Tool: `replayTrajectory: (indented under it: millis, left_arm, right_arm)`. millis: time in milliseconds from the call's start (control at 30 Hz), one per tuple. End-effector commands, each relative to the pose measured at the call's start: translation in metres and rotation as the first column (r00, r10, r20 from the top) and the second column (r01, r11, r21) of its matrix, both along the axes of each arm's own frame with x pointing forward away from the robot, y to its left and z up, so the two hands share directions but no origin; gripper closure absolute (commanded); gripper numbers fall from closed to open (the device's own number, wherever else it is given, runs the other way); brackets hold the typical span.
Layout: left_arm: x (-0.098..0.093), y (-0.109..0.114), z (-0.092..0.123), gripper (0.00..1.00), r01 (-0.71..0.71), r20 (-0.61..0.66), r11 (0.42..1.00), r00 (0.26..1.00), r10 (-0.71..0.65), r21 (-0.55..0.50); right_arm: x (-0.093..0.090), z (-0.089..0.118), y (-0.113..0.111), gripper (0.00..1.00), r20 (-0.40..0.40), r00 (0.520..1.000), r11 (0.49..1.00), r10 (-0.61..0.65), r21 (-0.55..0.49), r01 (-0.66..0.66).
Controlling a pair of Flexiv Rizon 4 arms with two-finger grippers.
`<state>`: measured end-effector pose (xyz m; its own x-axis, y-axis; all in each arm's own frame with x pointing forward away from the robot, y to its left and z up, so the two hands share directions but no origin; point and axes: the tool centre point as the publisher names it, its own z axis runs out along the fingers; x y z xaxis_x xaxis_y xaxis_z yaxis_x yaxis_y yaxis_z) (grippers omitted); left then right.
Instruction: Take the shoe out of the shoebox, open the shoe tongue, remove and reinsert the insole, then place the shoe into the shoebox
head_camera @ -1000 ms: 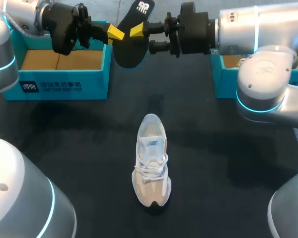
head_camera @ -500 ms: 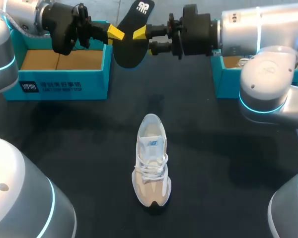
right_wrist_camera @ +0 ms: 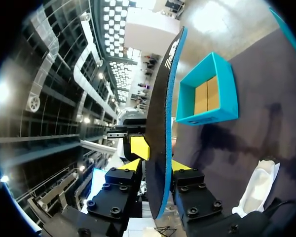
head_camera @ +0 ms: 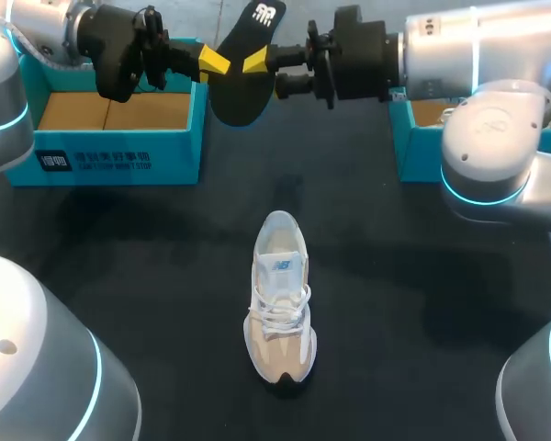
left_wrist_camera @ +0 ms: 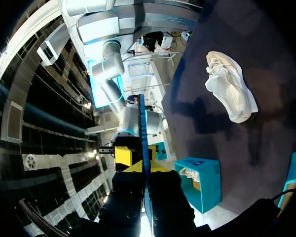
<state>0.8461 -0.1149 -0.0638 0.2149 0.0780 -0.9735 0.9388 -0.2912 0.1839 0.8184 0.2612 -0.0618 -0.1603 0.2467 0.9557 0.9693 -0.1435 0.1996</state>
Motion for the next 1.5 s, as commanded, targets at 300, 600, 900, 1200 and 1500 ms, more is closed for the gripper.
replayTrajectory:
  millis: [300, 600, 900, 1200, 1500]
  left_arm:
    - [-0.0002, -0.0006, -0.0005, 1.00, -0.001, 0.002, 1.000, 1.000, 0.001, -0.002]
    - [-0.0002, -0.0006, -0.0005, 1.00, -0.001, 0.002, 1.000, 1.000, 0.001, -0.002]
    - [-0.0002, -0.0006, -0.0005, 1.00, -0.001, 0.002, 1.000, 1.000, 0.001, -0.002]
    - [-0.0014, -0.0013, 0.0008, 0.00, 0.008, 0.023, 1.000, 1.000, -0.008, 0.002]
    - [-0.0020, 0.0055, 0.0049, 0.00, -0.005, 0.087, 1.000, 0.996, 0.003, 0.025]
  right_arm:
    - [0.0012, -0.0005, 0.0037, 0.78, -0.009, 1.000, 1.000, -0.012, -0.002, 0.012]
    - [0.0017, -0.0011, 0.0032, 0.82, -0.015, 1.000, 1.000, -0.015, 0.001, 0.015]
    - [0.0043, -0.0010, 0.0046, 1.00, -0.017, 1.000, 1.000, -0.009, 0.001, 0.009]
    - [0.0037, -0.0006, 0.0057, 1.00, -0.015, 1.000, 1.000, -0.008, 0.004, 0.008]
    - [0.0015, -0.0026, 0.0040, 1.00, -0.013, 1.000, 1.000, -0.015, 0.006, 0.015]
